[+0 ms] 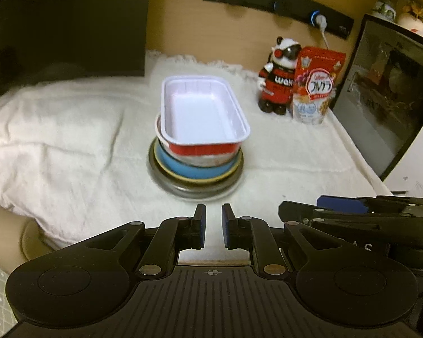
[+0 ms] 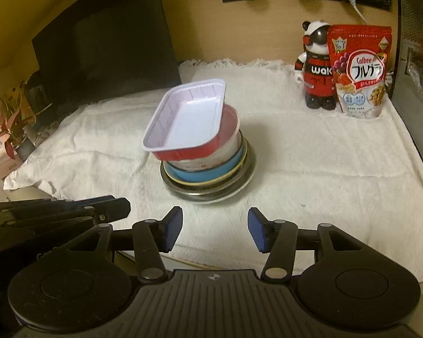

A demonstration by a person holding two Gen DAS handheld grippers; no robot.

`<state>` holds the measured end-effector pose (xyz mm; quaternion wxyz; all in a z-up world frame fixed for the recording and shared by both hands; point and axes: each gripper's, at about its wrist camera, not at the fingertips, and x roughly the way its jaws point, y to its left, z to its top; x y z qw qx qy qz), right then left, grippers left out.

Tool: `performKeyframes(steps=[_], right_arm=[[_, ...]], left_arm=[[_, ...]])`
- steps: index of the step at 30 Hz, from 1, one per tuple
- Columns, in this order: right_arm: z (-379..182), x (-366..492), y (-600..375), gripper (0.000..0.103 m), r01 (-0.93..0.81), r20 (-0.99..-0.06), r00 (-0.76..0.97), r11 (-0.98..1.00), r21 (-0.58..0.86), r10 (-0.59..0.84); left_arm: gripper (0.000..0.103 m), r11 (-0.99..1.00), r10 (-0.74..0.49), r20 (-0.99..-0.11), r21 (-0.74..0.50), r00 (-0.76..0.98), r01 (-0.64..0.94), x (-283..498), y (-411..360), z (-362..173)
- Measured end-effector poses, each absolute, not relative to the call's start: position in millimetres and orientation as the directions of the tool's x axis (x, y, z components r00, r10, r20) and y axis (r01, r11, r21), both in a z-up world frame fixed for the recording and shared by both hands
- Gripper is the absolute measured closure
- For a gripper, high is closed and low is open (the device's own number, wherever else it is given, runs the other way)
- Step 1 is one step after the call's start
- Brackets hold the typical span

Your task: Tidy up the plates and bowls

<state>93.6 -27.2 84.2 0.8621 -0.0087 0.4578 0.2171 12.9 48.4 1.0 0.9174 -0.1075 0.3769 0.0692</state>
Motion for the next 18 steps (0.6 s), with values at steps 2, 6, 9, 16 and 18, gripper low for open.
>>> performKeyframes(steps=[2, 6, 9, 16, 18], right_arm=[[81.3, 94.7, -27.5, 0.052, -0.378, -0.8, 0.474, 0.906, 0.191, 0.367], [77.0, 95.4, -26.8, 0.052, -0.379, -0.81, 0.463, 0.907, 0.186, 0.36], [76.0, 96.3, -25.2, 0.052, -0.385, -0.815, 0.454, 0.904, 0.186, 0.36], [73.9, 97.8, -23.7, 0.052, -0.392, -0.824, 0.44, 0.902, 0.183, 0.358], [73.8, 97.5, -23.9, 0.052, -0.392, -0.824, 0.438, 0.901, 0.184, 0.359]], left_arm=[[0.088, 0.969, 0.047, -0.706, -0.141, 0.707, -0.205, 11.1, 48.4, 0.3], [0.088, 0.967, 0.055, -0.718, -0.134, 0.694, -0.215, 11.0, 48.9, -1.1], [0.088, 0.967, 0.059, -0.734, -0.127, 0.677, -0.222, 11.7, 49.4, -2.8], [0.088, 0.968, 0.056, -0.741, -0.124, 0.669, -0.219, 10.3, 48.8, -3.9], [0.088, 0.969, 0.056, -0.737, -0.124, 0.674, -0.215, 9.2, 48.0, -3.1]])
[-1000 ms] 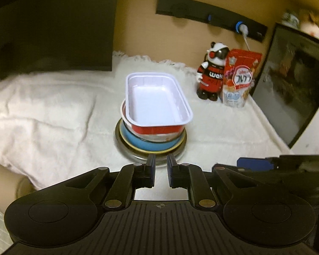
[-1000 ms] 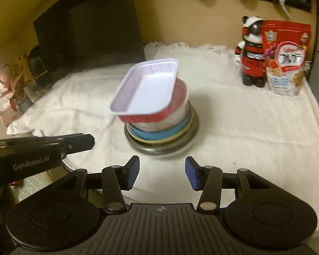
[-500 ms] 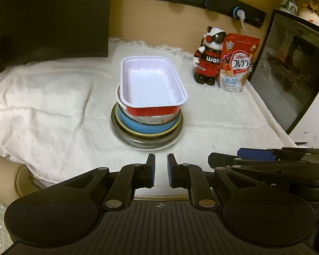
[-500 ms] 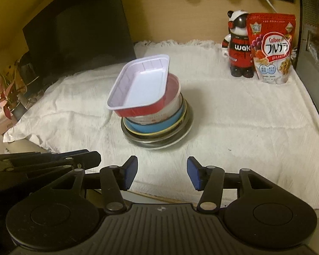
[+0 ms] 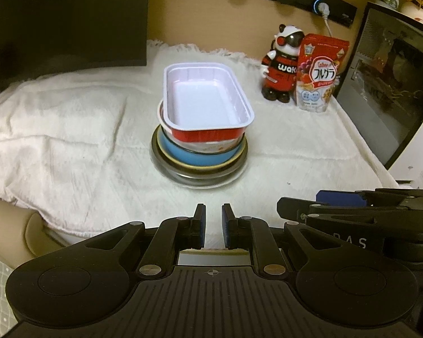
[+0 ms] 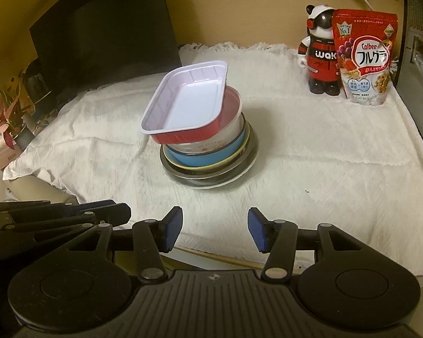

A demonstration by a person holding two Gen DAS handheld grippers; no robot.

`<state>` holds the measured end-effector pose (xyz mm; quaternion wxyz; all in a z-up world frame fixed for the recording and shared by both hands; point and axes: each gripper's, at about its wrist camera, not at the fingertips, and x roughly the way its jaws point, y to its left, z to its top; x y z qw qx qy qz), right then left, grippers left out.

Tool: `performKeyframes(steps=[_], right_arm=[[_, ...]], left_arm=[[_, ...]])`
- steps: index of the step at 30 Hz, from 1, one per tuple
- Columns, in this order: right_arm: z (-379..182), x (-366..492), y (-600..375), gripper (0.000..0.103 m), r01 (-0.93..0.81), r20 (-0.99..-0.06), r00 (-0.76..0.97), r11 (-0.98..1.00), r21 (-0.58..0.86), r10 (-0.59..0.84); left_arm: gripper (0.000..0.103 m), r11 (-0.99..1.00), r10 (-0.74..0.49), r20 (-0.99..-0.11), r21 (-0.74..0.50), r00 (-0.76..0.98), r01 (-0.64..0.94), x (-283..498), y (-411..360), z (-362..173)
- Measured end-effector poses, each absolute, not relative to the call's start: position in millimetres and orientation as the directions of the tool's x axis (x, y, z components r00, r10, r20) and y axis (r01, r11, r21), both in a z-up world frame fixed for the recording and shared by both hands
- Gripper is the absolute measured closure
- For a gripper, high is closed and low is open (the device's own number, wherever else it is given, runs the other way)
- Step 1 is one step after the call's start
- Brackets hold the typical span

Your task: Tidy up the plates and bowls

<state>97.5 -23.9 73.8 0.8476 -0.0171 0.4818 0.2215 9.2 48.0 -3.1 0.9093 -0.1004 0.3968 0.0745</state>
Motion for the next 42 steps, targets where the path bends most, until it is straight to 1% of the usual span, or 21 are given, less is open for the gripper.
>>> performKeyframes(steps=[42], right_arm=[[76.0, 89.6, -24.7, 0.052, -0.4, -0.823, 0.434, 0.897, 0.189, 0.366]], left_arm=[[0.088, 0.969, 0.05, -0.729, -0.13, 0.683, -0.209, 2.4, 45.2, 0.4]])
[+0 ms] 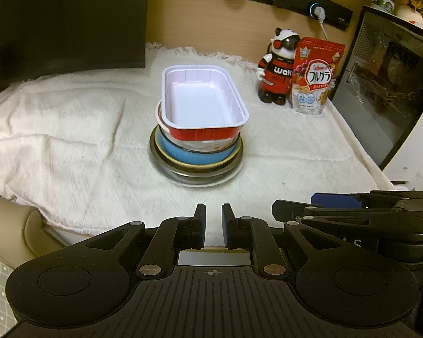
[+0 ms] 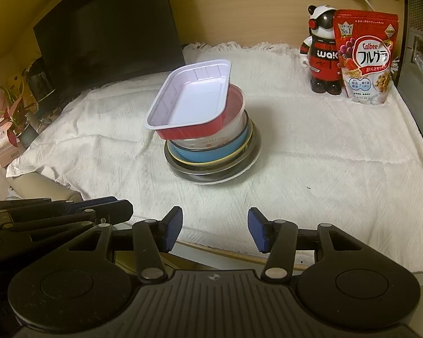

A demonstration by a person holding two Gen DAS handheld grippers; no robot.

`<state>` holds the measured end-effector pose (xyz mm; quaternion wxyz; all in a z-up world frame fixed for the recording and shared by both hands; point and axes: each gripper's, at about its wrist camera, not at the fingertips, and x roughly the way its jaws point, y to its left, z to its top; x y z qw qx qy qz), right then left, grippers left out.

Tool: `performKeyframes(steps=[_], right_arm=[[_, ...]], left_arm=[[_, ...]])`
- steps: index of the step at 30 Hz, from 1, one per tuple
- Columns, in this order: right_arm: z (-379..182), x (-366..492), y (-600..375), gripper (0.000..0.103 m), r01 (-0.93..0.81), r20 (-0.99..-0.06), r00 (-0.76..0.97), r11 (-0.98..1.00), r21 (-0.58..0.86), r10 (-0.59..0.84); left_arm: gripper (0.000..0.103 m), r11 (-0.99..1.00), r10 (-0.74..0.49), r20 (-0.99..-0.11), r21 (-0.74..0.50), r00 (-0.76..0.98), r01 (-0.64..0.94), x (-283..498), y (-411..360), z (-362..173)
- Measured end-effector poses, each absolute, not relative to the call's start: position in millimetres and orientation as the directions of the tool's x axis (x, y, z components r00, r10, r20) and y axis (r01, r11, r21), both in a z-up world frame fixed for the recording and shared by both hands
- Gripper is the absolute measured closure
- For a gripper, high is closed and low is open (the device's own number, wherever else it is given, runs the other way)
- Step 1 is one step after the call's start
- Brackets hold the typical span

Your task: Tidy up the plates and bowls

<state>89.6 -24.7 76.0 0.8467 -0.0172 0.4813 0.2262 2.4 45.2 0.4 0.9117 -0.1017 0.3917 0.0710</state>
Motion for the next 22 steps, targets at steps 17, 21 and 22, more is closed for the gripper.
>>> performKeyframes(steps=[17, 21, 22], right_arm=[[75.5, 86.3, -20.8, 0.052, -0.407, -0.827, 0.423, 0.893, 0.192, 0.371], [75.5, 86.5, -20.2, 0.052, -0.408, -0.826, 0.424, 0.893, 0.192, 0.371], [75.5, 86.7, -19.4, 0.052, -0.409, -0.827, 0.424, 0.893, 0.19, 0.37]], left_arm=[[0.088, 0.961, 0.051, -0.738, -0.148, 0.673, -0.235, -0.3, 44.5, -1.6], [0.088, 0.958, 0.045, -0.744, -0.157, 0.667, -0.239, 1.2, 47.5, -4.4], [0.088, 0.956, 0.053, -0.751, -0.153, 0.659, -0.251, 1.6, 49.5, -5.8]])
